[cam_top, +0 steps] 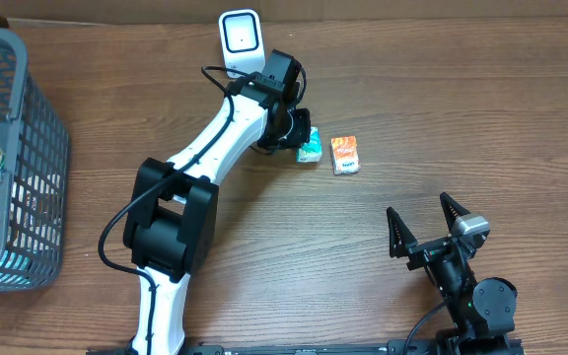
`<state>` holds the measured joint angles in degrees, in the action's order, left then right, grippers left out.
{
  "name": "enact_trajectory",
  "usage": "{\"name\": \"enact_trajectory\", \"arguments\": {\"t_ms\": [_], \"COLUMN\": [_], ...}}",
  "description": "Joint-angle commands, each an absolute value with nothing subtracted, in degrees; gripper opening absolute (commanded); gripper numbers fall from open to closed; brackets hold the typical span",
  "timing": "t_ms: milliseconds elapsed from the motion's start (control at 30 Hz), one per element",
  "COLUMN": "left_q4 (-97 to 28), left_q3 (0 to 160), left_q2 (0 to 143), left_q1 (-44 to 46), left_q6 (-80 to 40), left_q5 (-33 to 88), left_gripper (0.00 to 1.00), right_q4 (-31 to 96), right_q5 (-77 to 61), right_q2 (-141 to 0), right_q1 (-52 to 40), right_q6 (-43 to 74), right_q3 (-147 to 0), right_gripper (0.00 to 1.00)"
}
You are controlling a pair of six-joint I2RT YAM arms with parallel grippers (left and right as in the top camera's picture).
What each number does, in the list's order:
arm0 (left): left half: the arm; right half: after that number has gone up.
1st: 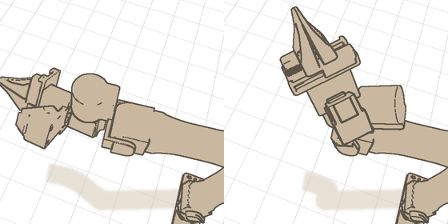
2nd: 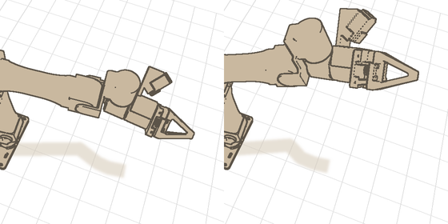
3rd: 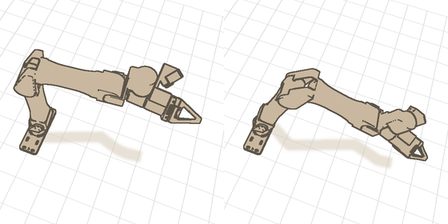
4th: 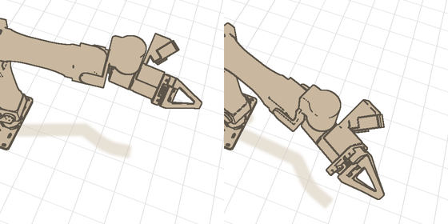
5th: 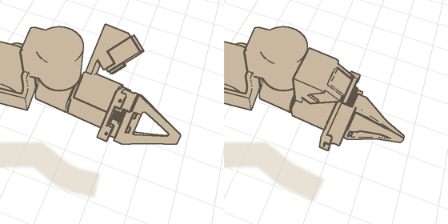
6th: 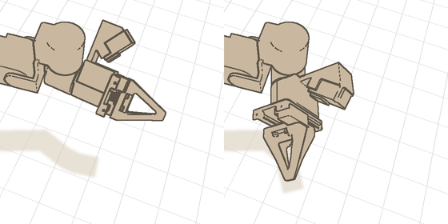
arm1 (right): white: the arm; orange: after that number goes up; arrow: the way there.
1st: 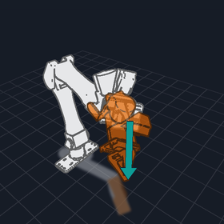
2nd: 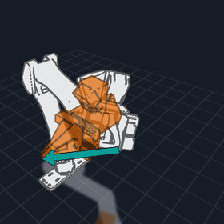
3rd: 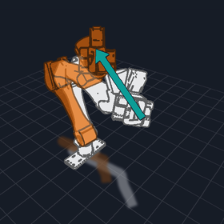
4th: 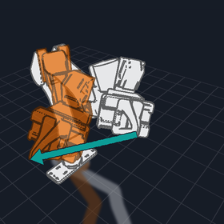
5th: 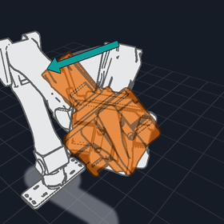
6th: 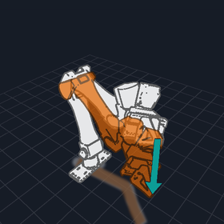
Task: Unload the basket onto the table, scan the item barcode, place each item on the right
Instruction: 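Set the Kleenex pack beside the orange pack and release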
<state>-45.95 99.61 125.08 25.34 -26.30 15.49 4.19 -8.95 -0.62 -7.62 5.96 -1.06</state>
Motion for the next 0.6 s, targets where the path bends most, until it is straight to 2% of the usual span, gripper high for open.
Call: {"name": "enact_trajectory", "arguments": {"t_ms": [0,333,433,567], "left_q4": [-44.8,-41.2,-41.1,-41.1], "left_q3": [97.6,94.8,94.8,94.8], "left_q2": [126.0,126.0,126.0,126.0], "left_q1": [26.0,27.7,28.1,28.5], "left_q6": [-31.1,-33.5,-33.5,-33.4], "left_q5": [14.4,14.5,14.7,14.7], "left_gripper": [0.04,0.06,0.23,0.38], "right_q4": [4.0,4.0,4.0,4.0], "right_q5": [-8.6,-8.6,-8.6,-8.6], "right_q2": [-0.2,-0.2,-0.2,-0.2], "right_q1": [-7.9,-7.9,-7.9,-7.9], "right_q6": [6.0,6.0,6.0,6.0], "right_q3": [-0.4,-0.4,-0.4,-0.4], "right_gripper": [1.0,1.0,1.0,1.0]}}
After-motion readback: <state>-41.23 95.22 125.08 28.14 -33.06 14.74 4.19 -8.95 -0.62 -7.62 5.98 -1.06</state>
